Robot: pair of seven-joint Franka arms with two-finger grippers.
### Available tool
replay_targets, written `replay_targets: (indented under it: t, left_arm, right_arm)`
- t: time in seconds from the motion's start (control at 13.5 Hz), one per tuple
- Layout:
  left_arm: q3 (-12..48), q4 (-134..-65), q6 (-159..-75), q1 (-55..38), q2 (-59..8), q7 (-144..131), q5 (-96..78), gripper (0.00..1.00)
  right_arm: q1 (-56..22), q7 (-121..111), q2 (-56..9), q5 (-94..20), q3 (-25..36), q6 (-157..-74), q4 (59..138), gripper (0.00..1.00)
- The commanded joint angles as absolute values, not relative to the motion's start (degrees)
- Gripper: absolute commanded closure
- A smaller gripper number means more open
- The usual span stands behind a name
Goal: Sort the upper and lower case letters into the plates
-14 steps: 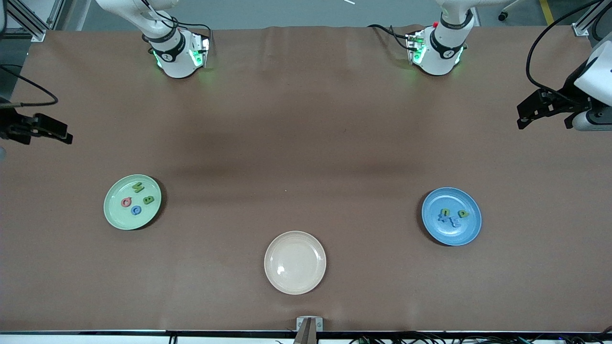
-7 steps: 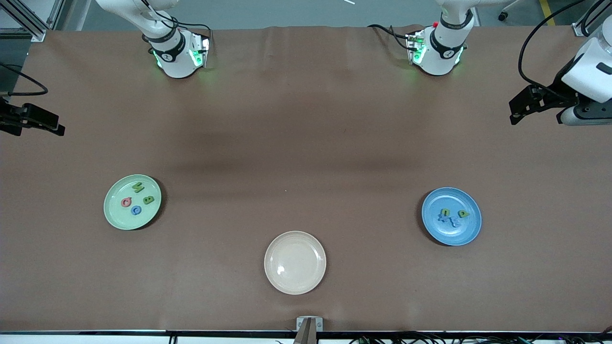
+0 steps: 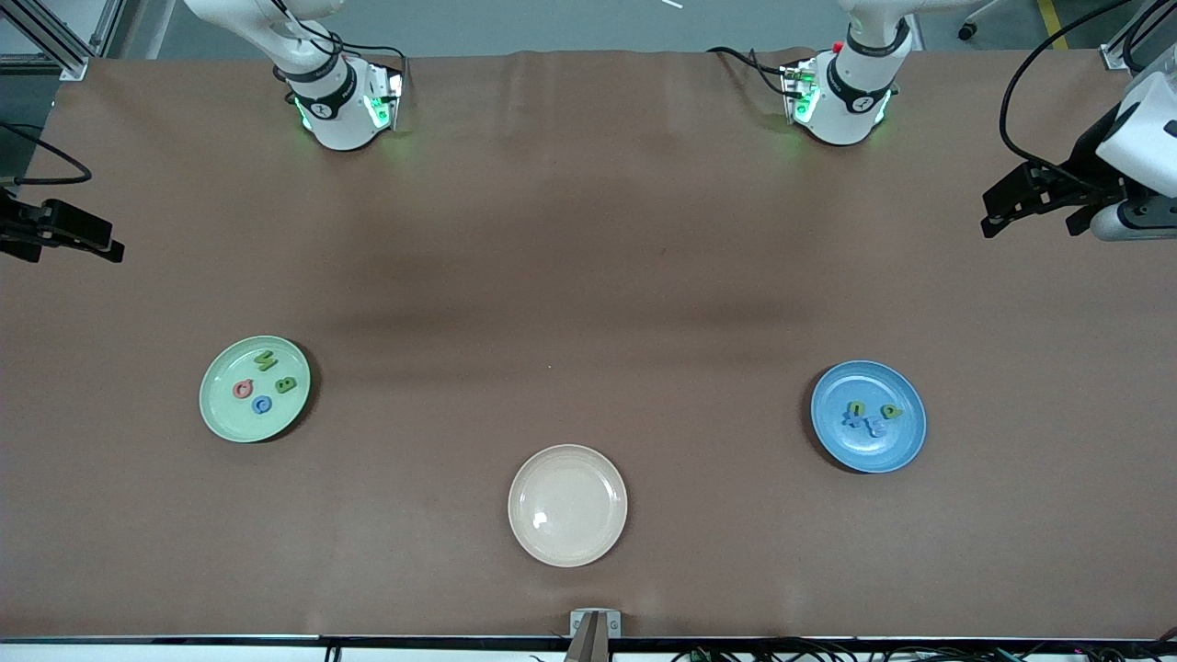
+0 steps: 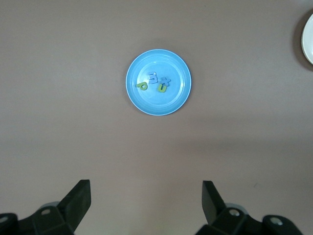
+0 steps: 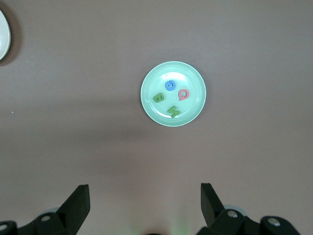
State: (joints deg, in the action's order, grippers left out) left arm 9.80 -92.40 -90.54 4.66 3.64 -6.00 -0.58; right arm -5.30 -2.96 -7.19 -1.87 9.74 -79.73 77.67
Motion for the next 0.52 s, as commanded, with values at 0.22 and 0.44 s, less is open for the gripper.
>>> replay_targets:
  t: [0.22,0.44]
  left_arm:
    - [10.28,-92.90,-90.18,4.66,4.66,-5.71,1.40,0.00]
    - [10.28,-92.20,-90.09,4.57,4.57,-6.06,2.64,0.00]
  right_arm:
    - [-4.75,-2.46,-5.55,-2.02,9.67,-80.59,77.95,0.00]
    - [-4.04,-2.46,0.76,-2.02,9.76,-86.46,87.41,0.00]
